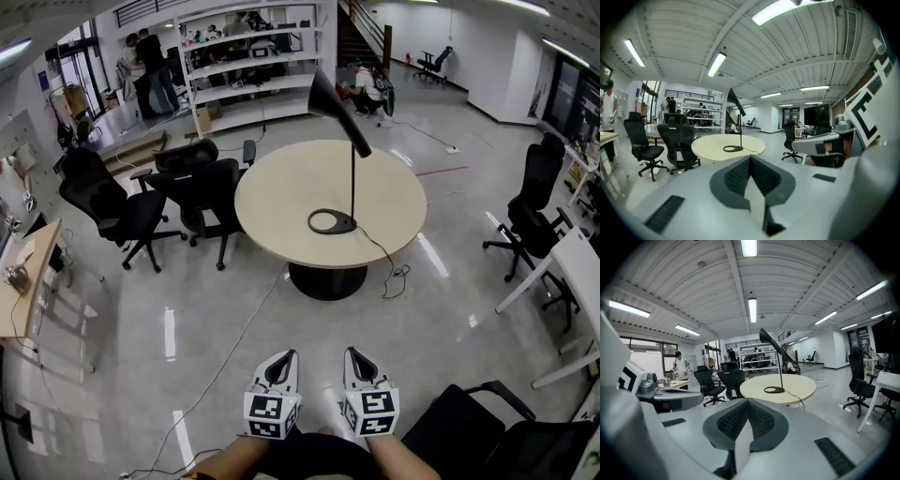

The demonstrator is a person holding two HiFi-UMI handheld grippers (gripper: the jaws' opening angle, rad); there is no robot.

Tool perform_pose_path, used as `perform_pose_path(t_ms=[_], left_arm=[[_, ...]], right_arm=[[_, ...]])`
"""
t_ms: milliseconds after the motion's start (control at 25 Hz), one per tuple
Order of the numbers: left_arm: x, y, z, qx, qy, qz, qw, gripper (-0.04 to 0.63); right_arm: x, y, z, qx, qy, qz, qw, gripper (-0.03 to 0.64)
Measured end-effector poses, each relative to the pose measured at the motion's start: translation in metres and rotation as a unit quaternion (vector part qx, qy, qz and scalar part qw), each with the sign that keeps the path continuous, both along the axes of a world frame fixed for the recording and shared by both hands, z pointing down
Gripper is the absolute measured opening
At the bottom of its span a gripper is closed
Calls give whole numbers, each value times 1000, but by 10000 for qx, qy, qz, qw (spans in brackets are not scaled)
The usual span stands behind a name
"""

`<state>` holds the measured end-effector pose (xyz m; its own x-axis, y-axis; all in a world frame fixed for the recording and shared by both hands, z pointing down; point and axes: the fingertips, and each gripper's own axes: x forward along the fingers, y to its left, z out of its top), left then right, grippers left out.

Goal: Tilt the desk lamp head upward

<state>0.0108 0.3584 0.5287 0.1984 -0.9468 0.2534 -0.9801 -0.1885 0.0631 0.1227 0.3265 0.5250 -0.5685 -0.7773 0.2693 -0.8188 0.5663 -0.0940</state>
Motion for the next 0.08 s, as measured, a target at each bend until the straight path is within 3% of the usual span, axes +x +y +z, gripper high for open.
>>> perform_pose_path(t_ms=[80], left_arm=[[-2, -8, -2, 20, 2, -93, 10000, 48]], right_arm=[[-2, -10, -3, 30, -19, 59, 10000, 9]])
